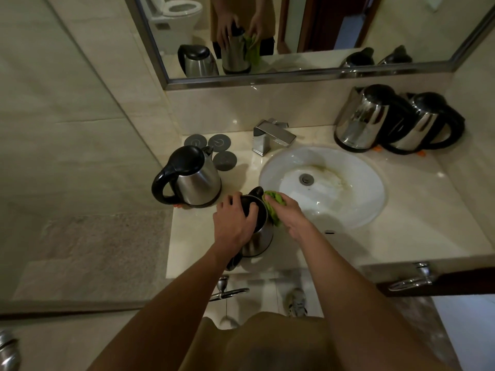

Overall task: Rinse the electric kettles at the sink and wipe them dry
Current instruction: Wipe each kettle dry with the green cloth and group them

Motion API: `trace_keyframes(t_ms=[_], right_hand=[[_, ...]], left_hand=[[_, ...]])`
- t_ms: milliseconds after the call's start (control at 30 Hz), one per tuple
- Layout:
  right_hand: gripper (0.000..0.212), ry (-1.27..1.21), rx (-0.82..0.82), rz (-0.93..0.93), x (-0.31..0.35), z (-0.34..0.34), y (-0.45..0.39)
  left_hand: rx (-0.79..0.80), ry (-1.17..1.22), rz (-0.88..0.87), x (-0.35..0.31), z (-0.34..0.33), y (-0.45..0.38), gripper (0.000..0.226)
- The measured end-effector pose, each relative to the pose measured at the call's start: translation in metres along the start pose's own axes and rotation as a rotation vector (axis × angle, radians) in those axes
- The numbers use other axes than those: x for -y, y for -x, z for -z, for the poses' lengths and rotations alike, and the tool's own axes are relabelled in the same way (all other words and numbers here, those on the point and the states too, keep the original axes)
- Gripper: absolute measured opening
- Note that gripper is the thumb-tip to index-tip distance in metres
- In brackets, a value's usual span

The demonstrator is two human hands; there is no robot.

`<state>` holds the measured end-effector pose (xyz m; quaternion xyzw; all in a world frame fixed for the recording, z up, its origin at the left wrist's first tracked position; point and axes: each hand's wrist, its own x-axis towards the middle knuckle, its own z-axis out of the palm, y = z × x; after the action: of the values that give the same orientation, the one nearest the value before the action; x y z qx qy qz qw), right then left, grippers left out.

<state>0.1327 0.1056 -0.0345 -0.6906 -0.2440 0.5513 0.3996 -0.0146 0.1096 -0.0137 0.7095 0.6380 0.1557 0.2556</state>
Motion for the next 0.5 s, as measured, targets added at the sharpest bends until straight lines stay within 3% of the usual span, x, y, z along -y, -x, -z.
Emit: trace_keyframes(t_ms=[167, 300, 433, 500], right_hand=[[0.042, -0.061, -0.109, -0.077, -0.038, -0.004, 0.015], [0.055, -0.23, -0.12, -0.285, -0.085, -0.027, 0.029], [0.047, -0.41, -0.29, -0.314, -0.093, -0.061, 0.039], [0.047, -0.387, -0.295, -0.286, -0.091, -0.081, 0.053]], left_hand=[[0.005, 0.0, -0.012, 0.001, -0.001, 0.0, 0.046], [-0.003, 0.038, -0.011, 0.002, -0.001, 0.0, 0.051], [-0.003, 0.055, -0.012, 0.002, -0.001, 0.002, 0.057], [0.003, 0.052, -0.012, 0.004, -0.001, 0.002, 0.058]])
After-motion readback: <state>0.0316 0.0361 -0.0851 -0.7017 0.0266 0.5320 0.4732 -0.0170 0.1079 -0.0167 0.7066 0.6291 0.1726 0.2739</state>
